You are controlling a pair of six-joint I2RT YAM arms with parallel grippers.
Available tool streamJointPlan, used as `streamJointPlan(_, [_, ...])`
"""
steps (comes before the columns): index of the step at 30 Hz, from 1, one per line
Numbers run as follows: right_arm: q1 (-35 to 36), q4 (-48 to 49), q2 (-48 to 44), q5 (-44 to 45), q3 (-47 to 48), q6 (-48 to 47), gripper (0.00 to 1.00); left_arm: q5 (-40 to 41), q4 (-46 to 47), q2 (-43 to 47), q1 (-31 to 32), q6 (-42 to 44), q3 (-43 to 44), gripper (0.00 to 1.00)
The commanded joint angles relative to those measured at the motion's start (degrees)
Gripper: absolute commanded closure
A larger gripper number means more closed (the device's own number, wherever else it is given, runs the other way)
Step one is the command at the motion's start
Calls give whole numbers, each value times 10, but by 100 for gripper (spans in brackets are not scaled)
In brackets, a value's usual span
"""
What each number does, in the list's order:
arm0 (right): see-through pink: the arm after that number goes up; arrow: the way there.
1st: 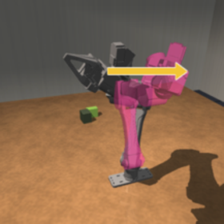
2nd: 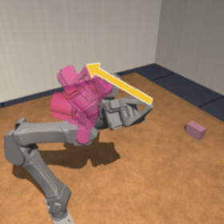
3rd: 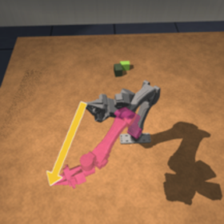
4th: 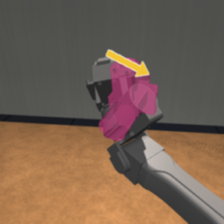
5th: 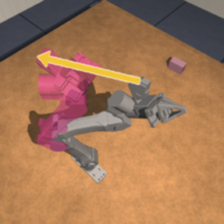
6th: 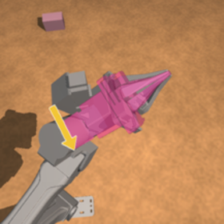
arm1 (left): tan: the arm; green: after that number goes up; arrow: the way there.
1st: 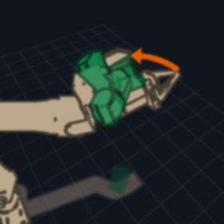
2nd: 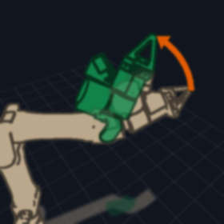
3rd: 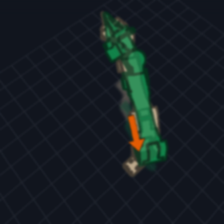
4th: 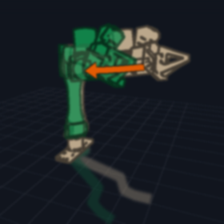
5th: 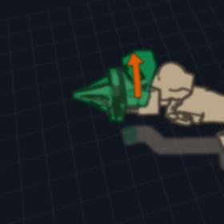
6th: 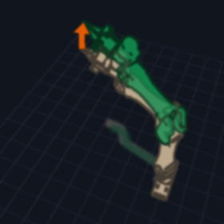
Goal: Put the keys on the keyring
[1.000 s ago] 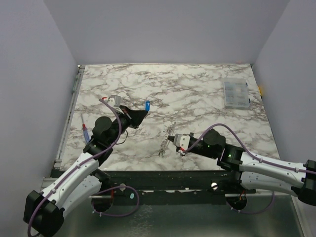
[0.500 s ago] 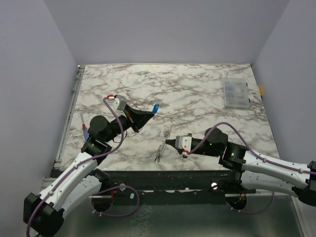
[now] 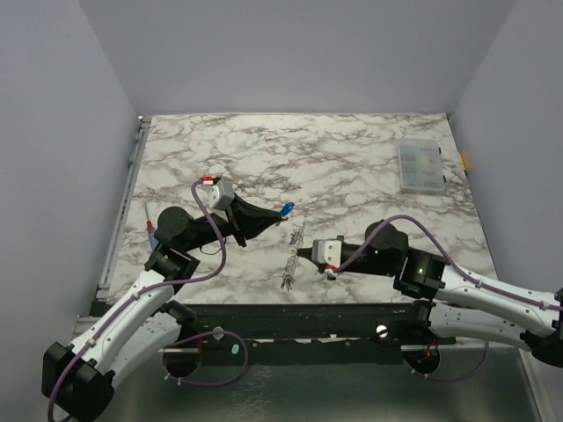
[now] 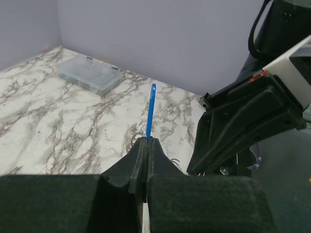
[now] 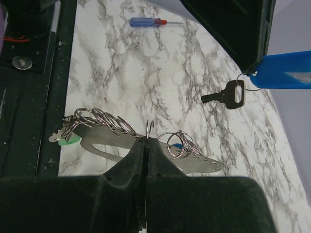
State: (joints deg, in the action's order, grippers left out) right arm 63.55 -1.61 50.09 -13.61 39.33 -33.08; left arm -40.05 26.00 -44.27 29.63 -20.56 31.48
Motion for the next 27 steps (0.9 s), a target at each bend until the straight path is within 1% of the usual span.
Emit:
streamJointPlan(1, [4, -66, -24, -42, 45, 2, 99, -83, 49, 1, -2, 42, 11, 100])
streamJointPlan(4, [5, -107, -26, -80, 65, 15, 99, -110, 62, 2, 0, 62, 6, 100])
streamJointPlan(8, [4, -140, -30, -115, 84, 20, 99, -126, 93, 4, 22, 99, -12, 100])
streamJointPlan(11, [4, -168, -31, -128, 98, 14, 100, -140, 97, 6, 29, 161, -21, 100])
streamJointPlan(12, [4, -178, -31, -129, 102, 9, 100, -125, 97, 4, 29, 176, -24, 100])
streamJointPlan(13, [5, -188, -31, -128, 104, 7, 99, -116, 95, 2, 29, 203, -27, 100])
streamJointPlan(15, [4, -203, -30, -121, 107, 2, 99, -118, 71, 7, 29, 286, -37, 100])
streamJointPlan(16, [4, -212, -31, -116, 108, 1, 99, -119, 66, 13, 29, 305, -42, 100])
streamJointPlan(18, [3, -221, -34, -113, 106, 1, 99, -129, 64, 22, 29, 309, -44, 100])
streamJointPlan(20, [3, -222, -39, -115, 103, 5, 99, -177, 65, 24, 28, 309, -41, 100])
streamJointPlan(21, [2, -220, -42, -121, 101, 7, 99, -214, 64, 25, 29, 319, -40, 100])
streamJointPlan(23, [2, -217, -47, -132, 99, 9, 99, -287, 63, 31, 29, 359, -44, 100])
streamJointPlan(27, [-1, -224, -43, -154, 111, 13, 99, -352, 63, 33, 29, 374, -41, 100])
